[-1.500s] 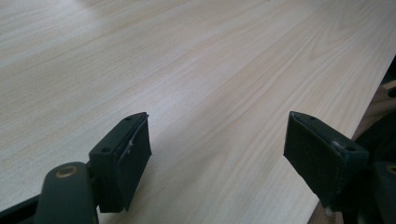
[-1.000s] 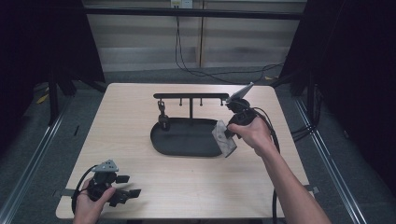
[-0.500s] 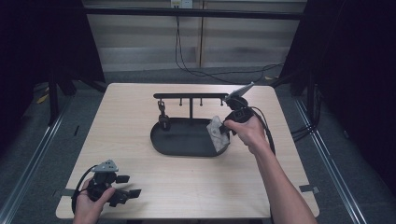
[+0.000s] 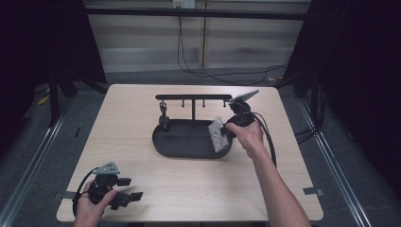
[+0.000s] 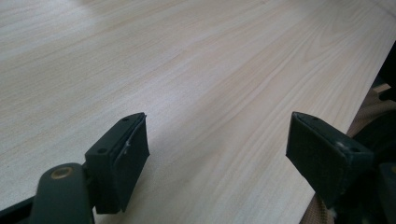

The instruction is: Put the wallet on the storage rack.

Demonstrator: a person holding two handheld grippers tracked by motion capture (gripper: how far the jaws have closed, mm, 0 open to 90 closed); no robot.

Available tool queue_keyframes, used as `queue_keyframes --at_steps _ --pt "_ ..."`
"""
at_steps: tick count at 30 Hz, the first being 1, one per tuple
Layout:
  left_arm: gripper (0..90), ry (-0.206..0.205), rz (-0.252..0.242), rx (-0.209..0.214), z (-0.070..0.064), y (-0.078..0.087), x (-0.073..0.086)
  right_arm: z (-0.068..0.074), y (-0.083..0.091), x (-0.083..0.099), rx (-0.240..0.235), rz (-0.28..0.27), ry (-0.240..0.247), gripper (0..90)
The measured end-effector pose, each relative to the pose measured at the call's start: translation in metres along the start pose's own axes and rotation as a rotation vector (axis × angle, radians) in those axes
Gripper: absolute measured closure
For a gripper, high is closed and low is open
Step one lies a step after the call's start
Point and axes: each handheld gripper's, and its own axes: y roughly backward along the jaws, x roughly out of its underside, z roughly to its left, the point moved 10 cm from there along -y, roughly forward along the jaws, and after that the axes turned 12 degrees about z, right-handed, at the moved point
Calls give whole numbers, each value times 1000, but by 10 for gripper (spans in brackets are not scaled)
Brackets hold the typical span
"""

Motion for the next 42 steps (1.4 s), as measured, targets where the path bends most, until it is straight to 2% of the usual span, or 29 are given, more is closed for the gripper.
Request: queue_keyframes --at_steps 4,8,11,13,20,23,27,31,42 --pt "210 9 1 -10 2 0 0 -4 -9 0 -14 1 -11 827" --pt "210 5 0 -11 2 0 0 -11 -13 -3 0 -16 -2 826" --pt "210 10 -1 -10 2 0 0 -13 -15 -3 -24 -20 -32 825" --pt "210 8 0 -11 2 -1 0 -15 -18 -5 -36 -35 -35 825" --pt "209 8 1 -8 1 0 0 -21 -33 -4 -31 -27 -67 821" --pt "210 7 -2 5 1 -1 0 -21 -34 -7 -18 -42 -43 816" --pt "210 10 0 2 1 0 1 -21 -37 -10 -17 -52 -53 813" --pt "210 8 2 1 2 0 1 -23 -38 -11 -2 -59 -39 798" --pt "210 -1 7 -6 1 -1 1 -26 -39 -8 -19 -70 -34 716"
